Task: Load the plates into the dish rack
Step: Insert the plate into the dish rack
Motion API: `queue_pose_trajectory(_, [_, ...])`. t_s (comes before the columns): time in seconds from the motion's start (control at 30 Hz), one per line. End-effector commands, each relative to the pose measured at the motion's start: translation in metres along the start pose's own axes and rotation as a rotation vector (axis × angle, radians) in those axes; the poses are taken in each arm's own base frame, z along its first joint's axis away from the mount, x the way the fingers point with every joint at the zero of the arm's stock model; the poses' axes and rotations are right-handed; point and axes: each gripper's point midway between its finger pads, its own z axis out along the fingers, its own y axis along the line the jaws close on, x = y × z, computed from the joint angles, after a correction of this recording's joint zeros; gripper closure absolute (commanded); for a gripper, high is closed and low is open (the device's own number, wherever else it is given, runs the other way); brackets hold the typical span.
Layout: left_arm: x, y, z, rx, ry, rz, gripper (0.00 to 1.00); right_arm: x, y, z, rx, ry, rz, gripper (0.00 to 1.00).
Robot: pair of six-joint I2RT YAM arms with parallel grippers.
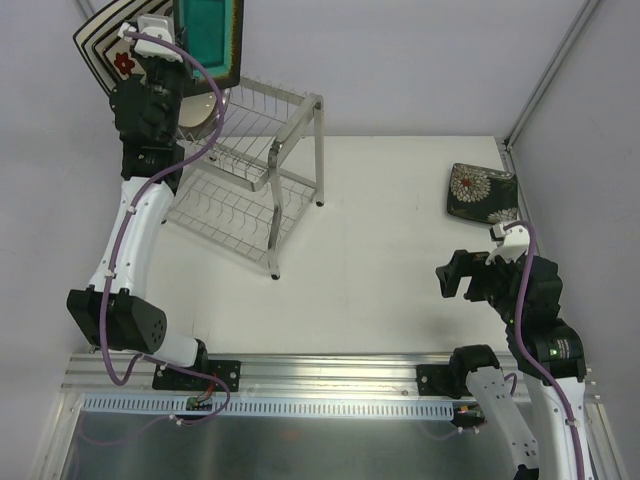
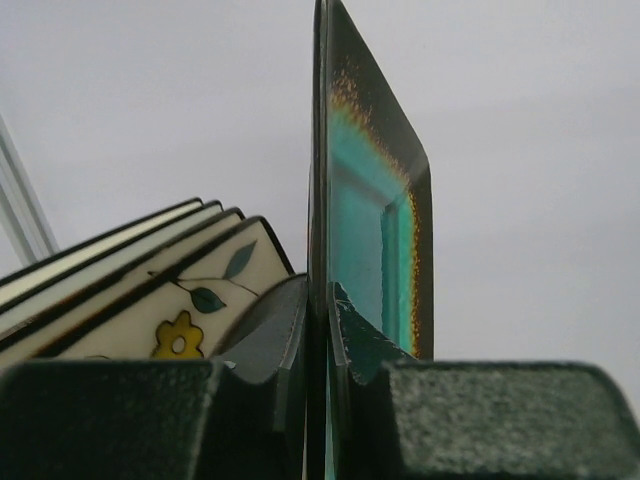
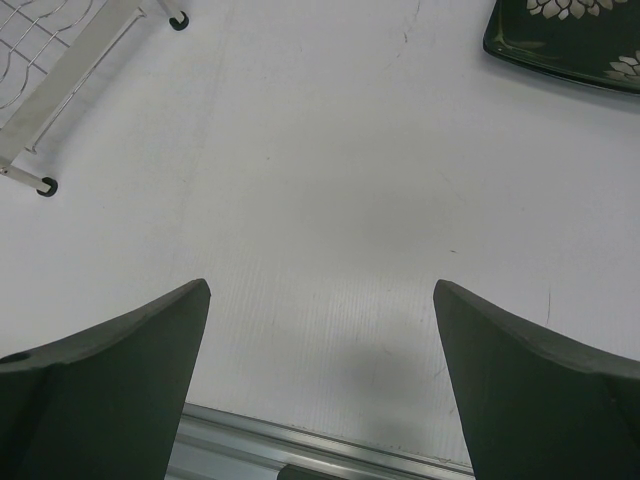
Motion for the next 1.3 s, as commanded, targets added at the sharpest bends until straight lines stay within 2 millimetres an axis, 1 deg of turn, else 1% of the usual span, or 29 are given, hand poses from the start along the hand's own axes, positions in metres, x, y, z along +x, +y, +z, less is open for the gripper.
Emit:
queue_pose_trajectory(0.0, [-0.121,0.014,-0.022,-0.03,-0.354,0.017,1.0,-0.01,0.002,0.002,-0.01,-0.032,-0.023,0.0])
queue_pose_trajectory(0.23, [-0.097,0.01,-0.025,-0.014,-0.306,0.041,1.0,-0.011,0.003,0.002,-0.019,-0.036,-0.023,0.0])
queue_pose_trajectory(0.27, [-0.099,0.012,-0.027,-0.021,-0.306,0.044,1.0,-0.011,0.003,0.001,-0.019,-0.036,-0.024,0.01])
queue_pose_trajectory(0.3, [-0.093,0.011,-0.028,-0.019,-0.294,0.044,1.0,-0.01,0.003,0.001,-0.018,-0.034,-0.022,0.0])
queue_pose_trajectory(0.33, [-0.092,0.01,-0.029,-0.017,-0.291,0.051,1.0,-0.011,0.003,0.001,-0.019,-0.036,-0.023,0.0])
queue_pose_trajectory(0.37, [-0.093,0.01,-0.031,-0.016,-0.293,0.053,1.0,-0.01,0.003,0.001,-0.02,-0.036,-0.024,0.01])
queue_pose_trajectory(0.43, [-0.086,0.009,-0.033,-0.009,-0.274,0.068,1.0,-0.01,0.004,0.001,-0.022,-0.037,-0.023,0.0])
queue_pose_trajectory(0.47, [-0.087,0.009,-0.035,-0.007,-0.272,0.072,1.0,-0.01,0.004,0.001,-0.023,-0.037,-0.023,0.0])
queue_pose_trajectory(0.53, [-0.078,0.006,-0.037,0.009,-0.247,0.082,1.0,-0.011,0.004,0.001,-0.025,-0.038,-0.024,0.01])
queue_pose_trajectory(0.57, [-0.078,0.006,-0.039,0.014,-0.24,0.091,1.0,-0.01,0.004,0.001,-0.025,-0.037,-0.023,0.0])
queue_pose_trajectory(0.73, [-0.054,0.0,-0.041,0.073,-0.161,0.114,1.0,-0.01,0.005,0.001,-0.029,-0.039,-0.025,0.01])
queue_pose_trajectory(0.77, [-0.046,0.0,-0.042,0.085,-0.136,0.115,1.0,-0.01,0.005,0.001,-0.029,-0.039,-0.025,0.0])
queue_pose_trajectory(0.8, [-0.044,-0.001,-0.042,0.095,-0.127,0.114,1.0,-0.01,0.005,0.001,-0.03,-0.04,-0.025,0.0])
queue_pose_trajectory(0.87, [-0.035,-0.001,-0.042,0.118,-0.093,0.113,1.0,-0.009,0.005,0.001,-0.031,-0.039,-0.026,0.0])
queue_pose_trajectory(0.97, [-0.029,0.001,-0.043,0.138,-0.061,0.101,1.0,-0.009,0.005,0.001,-0.03,-0.042,-0.026,0.0])
queue_pose_trajectory(1.0, [-0.024,0.0,-0.043,0.148,-0.04,0.092,1.0,-0.008,0.005,0.001,-0.028,-0.039,-0.027,0.0])
queue_pose_trajectory(1.23, [-0.008,-0.004,-0.05,0.173,0.027,0.085,1.0,-0.007,0.004,0.001,-0.023,-0.041,-0.029,0.0])
queue_pose_trajectory(1.27, [-0.006,0.004,-0.052,0.155,0.034,0.096,1.0,-0.006,0.003,0.001,-0.022,-0.04,-0.028,0.0])
